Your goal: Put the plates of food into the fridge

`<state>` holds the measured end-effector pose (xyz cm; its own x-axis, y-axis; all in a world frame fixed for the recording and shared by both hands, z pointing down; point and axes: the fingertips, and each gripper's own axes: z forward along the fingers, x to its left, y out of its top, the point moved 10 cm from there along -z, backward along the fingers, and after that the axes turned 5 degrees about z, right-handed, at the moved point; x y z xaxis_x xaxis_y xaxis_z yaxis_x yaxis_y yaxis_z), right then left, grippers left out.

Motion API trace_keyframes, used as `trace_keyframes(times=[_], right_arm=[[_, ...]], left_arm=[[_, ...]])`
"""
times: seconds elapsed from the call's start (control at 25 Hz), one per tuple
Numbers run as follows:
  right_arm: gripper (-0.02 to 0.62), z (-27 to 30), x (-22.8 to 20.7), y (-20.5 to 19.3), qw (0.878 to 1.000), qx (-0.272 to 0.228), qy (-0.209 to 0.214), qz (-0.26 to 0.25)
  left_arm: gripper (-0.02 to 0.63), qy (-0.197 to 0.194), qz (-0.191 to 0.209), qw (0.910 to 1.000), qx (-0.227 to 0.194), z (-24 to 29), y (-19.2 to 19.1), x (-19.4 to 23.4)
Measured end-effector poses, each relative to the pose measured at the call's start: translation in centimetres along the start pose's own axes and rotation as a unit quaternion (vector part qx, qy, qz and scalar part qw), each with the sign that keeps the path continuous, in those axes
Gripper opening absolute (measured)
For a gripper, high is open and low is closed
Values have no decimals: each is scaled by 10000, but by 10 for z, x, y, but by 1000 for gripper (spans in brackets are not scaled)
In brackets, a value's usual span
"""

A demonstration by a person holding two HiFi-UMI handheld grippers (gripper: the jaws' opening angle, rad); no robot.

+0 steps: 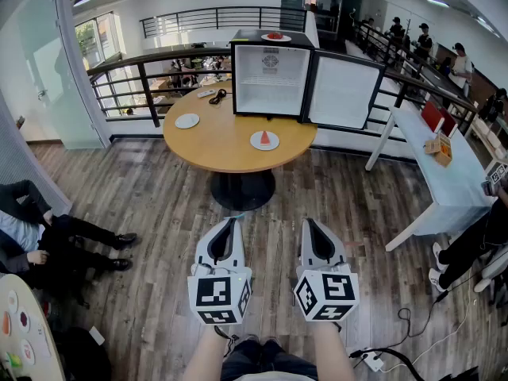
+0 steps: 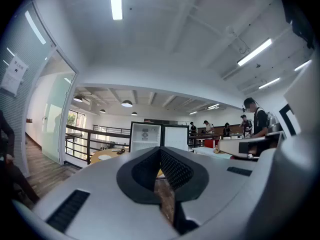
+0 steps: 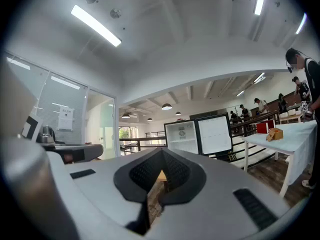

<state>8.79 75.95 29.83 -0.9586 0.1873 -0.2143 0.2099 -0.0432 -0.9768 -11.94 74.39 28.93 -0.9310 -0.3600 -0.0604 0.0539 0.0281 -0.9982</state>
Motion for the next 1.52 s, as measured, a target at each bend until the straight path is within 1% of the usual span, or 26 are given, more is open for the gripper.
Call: trace_keyframes(times=[0.52, 0.72, 1.0, 1.32, 1.52], right_arm=[[12, -5, -3, 2, 10000, -47, 38, -45], [14, -2, -9, 0, 9999, -89, 11, 145], [14, 2, -25, -3, 9997, -54, -27, 229], [14, 8, -52, -3, 9998, 76, 122, 171], [14, 14, -65, 0, 9997, 95, 145, 166]], left_arm=[[8, -19, 24, 10000, 4, -2, 1, -8], [8, -58, 27, 10000, 16, 3, 0, -9], [8, -21, -35, 9999, 99, 11, -5, -16], [8, 59, -54, 9999, 117, 31, -9, -36], [8, 81, -41, 9999, 120, 43, -10, -43]])
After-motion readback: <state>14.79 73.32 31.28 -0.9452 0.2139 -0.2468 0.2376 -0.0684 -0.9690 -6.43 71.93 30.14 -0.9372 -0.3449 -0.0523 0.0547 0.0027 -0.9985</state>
